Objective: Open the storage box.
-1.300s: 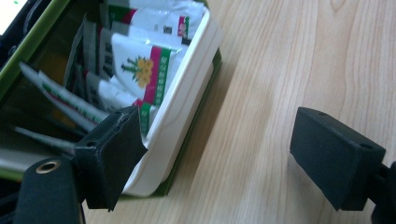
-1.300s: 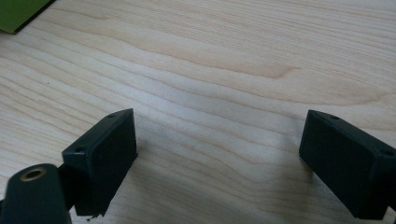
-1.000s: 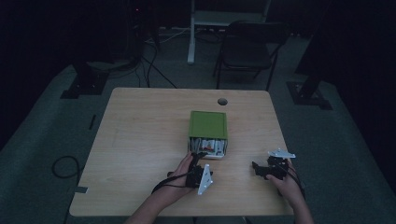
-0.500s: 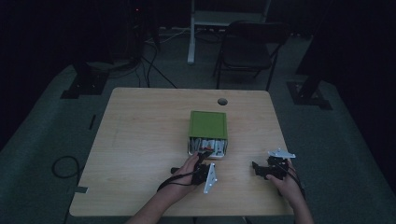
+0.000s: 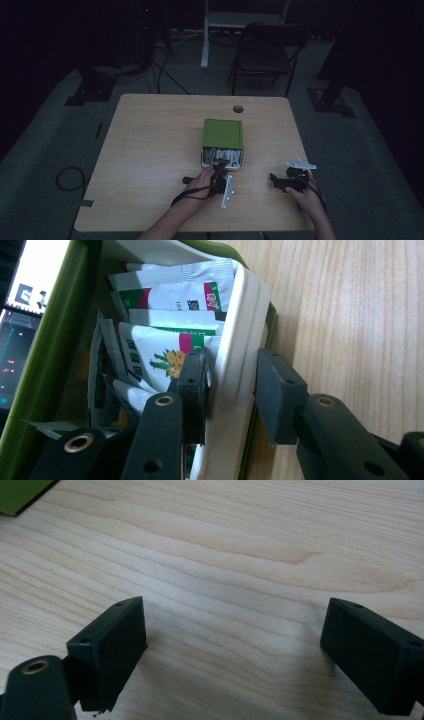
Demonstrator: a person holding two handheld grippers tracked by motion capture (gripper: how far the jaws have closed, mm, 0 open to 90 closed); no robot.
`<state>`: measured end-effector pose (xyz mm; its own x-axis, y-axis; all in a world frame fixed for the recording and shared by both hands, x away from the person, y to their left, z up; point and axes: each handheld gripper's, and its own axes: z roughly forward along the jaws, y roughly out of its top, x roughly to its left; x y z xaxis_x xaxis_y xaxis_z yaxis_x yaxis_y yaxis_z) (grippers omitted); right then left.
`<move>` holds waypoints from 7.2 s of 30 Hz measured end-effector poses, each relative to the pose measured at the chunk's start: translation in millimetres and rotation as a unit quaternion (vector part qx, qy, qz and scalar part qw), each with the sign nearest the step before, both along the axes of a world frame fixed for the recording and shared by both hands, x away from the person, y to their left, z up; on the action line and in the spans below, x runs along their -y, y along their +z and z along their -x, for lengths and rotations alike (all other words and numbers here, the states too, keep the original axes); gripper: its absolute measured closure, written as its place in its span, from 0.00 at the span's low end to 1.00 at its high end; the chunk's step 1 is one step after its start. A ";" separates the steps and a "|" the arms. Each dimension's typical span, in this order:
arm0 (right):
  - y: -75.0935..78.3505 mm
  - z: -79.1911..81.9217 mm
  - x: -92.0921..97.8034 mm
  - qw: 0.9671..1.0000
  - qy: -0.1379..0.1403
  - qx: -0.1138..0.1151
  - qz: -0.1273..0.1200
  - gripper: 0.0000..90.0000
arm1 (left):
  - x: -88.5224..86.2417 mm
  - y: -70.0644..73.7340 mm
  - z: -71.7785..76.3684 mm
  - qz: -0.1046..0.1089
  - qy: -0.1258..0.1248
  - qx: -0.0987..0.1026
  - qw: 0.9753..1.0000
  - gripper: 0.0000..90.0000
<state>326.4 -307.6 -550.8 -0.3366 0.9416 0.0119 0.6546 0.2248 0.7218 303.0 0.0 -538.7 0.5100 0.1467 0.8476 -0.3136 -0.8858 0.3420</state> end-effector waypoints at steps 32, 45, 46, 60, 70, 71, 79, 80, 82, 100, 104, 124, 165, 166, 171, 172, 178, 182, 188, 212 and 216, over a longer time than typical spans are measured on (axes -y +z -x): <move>0.0 0.0 0.0 1.000 0.000 0.000 0.000 0.12 | 12.7 1.3 -9.7 -0.018 -0.003 0.002 1.000 0.79; 0.0 0.0 -0.1 1.000 0.000 0.000 0.000 0.12 | 12.6 5.1 0.5 -0.014 -0.009 -0.015 1.000 0.79; 0.0 0.0 0.0 1.000 0.000 0.000 0.000 0.12 | 12.8 4.4 0.7 -0.016 -0.010 -0.011 1.000 0.80; 0.0 0.0 0.0 1.000 0.000 0.000 0.000 0.12 | 14.8 5.8 7.0 -0.024 -0.018 -0.011 0.999 0.81; 0.1 0.1 0.0 1.000 0.000 0.000 0.000 0.12 | 13.5 6.5 17.8 -0.027 -0.024 -0.016 0.999 0.81; 0.1 0.1 0.0 1.000 0.000 0.000 0.001 0.12 | 13.4 6.5 19.4 -0.026 -0.025 -0.016 0.999 0.81; 0.0 0.0 0.0 1.000 0.000 0.000 0.000 0.12 | 12.7 6.8 32.2 -0.028 -0.033 -0.021 0.999 0.81; 0.0 0.0 0.0 1.000 0.000 0.000 0.000 0.12 | 12.7 6.6 33.9 -0.030 -0.033 -0.023 0.999 0.82; 0.0 0.0 0.0 1.000 0.000 0.000 0.000 0.12 | 12.3 6.8 37.4 -0.033 -0.035 -0.022 0.999 0.82; 0.0 0.0 0.0 1.000 0.000 0.000 0.000 0.12 | 8.8 5.2 64.1 -0.038 -0.050 -0.035 0.997 0.82; 0.0 0.1 0.0 1.000 0.000 0.000 0.000 0.12 | 8.5 5.3 71.0 -0.037 -0.052 -0.035 0.997 0.82; 0.0 0.1 0.0 1.000 0.000 0.000 0.001 0.12 | 2.5 9.6 77.6 -0.012 -0.056 -0.059 0.997 0.78; 0.0 0.1 -0.1 1.000 0.000 0.000 0.001 0.12 | -74.3 13.8 83.6 0.140 -0.023 -0.207 0.968 0.77; 0.0 0.1 -0.1 1.000 0.000 0.000 0.001 0.12 | -76.8 13.7 83.1 0.144 -0.021 -0.212 0.966 0.77; 0.0 0.0 -0.1 1.000 0.000 0.000 0.000 0.12 | -92.7 13.7 78.9 0.160 -0.002 -0.215 0.963 0.77; 0.0 0.0 -0.1 1.000 0.000 0.000 0.001 0.12 | -94.9 13.6 78.1 0.162 0.000 -0.218 0.962 0.76; 0.0 0.1 -0.1 1.000 0.000 0.000 0.001 0.12 | -110.9 11.9 71.0 0.189 0.023 -0.225 0.955 0.76; 0.0 0.0 -0.1 1.000 0.000 0.000 0.001 0.12 | -122.3 12.0 65.7 0.210 0.039 -0.228 0.950 0.77; 0.0 0.1 -0.1 1.000 0.000 0.000 0.001 0.12 | -136.2 11.5 60.0 0.223 0.061 -0.228 0.946 0.77; 0.0 0.0 -0.1 1.000 0.000 0.000 0.001 0.12 | -196.5 1.1 38.3 0.355 0.169 -0.256 0.883 0.76; 0.0 0.0 -0.1 1.000 0.000 0.000 0.000 0.12 | -204.7 1.2 36.5 0.368 0.192 -0.252 0.874 0.75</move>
